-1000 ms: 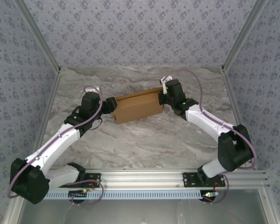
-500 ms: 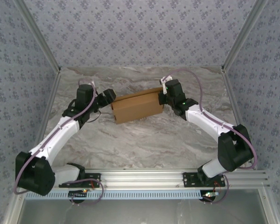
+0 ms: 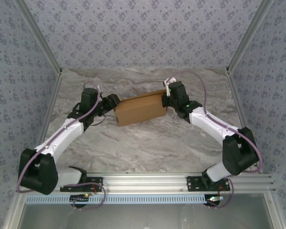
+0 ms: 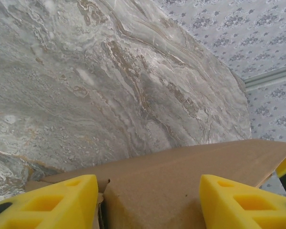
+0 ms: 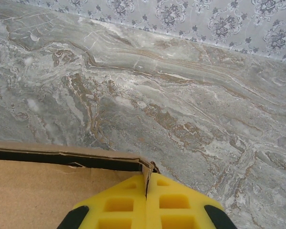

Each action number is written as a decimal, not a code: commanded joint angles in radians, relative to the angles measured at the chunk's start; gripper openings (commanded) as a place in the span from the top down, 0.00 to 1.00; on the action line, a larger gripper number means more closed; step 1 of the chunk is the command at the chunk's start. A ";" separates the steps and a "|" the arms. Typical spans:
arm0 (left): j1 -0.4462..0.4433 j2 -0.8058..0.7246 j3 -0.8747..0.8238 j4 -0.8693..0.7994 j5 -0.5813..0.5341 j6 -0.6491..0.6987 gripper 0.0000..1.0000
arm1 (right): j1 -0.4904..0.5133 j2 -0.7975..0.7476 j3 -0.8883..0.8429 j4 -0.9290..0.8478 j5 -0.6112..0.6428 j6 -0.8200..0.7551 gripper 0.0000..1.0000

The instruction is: Fold the paper box

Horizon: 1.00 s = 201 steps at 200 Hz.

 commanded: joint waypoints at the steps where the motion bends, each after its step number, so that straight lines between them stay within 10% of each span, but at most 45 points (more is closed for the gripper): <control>1: -0.004 0.003 -0.064 -0.024 0.025 -0.014 0.45 | 0.021 0.038 -0.035 -0.167 -0.018 0.021 0.95; 201: -0.060 0.044 -0.109 -0.030 -0.051 0.021 0.50 | -0.010 -0.063 0.077 -0.298 -0.200 -0.011 0.50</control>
